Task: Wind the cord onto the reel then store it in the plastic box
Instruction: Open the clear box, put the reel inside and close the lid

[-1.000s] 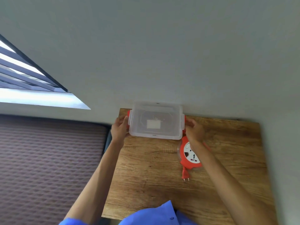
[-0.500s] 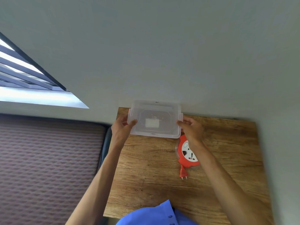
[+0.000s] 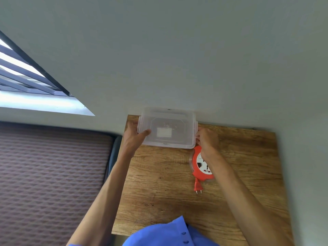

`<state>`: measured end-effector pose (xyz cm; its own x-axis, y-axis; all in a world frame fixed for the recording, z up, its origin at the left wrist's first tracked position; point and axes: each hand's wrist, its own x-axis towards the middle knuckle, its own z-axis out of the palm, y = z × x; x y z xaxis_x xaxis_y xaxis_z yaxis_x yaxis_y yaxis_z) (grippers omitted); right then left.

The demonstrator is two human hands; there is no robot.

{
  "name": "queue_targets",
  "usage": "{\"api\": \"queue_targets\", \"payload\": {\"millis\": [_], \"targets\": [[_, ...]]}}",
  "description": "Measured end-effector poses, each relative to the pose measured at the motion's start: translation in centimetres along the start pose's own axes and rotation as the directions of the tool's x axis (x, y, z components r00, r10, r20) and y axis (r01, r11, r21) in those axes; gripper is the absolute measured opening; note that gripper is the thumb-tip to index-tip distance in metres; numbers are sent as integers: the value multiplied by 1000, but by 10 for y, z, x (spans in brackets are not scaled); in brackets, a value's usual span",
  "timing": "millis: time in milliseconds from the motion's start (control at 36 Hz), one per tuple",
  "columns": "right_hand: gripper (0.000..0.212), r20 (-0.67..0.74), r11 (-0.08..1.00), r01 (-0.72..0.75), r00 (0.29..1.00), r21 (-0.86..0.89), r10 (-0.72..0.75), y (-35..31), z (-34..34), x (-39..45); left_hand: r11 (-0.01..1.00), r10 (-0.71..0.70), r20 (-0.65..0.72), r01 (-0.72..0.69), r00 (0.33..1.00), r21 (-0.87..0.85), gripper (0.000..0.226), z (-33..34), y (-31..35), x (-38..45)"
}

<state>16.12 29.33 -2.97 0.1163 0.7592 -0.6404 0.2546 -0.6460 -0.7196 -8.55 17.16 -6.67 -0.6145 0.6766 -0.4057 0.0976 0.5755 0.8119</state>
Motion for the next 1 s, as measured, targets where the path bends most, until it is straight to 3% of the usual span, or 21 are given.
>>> {"api": "queue_targets", "payload": {"millis": [222, 389, 500, 639, 778, 917, 1000], "targets": [[39, 59, 985, -91, 995, 144, 84, -5, -5, -3, 1000, -10, 5, 10, 1000, -10, 56, 1, 2, 0], [31, 93, 981, -106, 991, 161, 92, -11, -9, -4, 999, -8, 29, 9, 1000, -51, 55, 0, 2, -1], [35, 194, 980, -122, 977, 157, 91, -20, -16, -4, 979, -36, 55, 46, 998, -201, 45, -2, 1, -1], [22, 252, 931, -199, 960, 307, 122, -28, -19, -1, 926, -113, 127, 150, 985, -345, 60, -7, 13, 0], [15, 265, 920, -216, 955, 327, 130, -30, -22, 1, 904, -81, 168, 143, 982, -404, 66, -10, 13, 3], [8, 297, 962, -159, 951, 220, 89, -31, -25, -1, 893, -93, 81, 119, 992, -434, 29, -8, 14, -9], [9, 313, 982, -102, 949, 159, 48, -26, -28, -2, 882, -29, 63, 55, 998, -467, 29, -5, 7, -15]]}}
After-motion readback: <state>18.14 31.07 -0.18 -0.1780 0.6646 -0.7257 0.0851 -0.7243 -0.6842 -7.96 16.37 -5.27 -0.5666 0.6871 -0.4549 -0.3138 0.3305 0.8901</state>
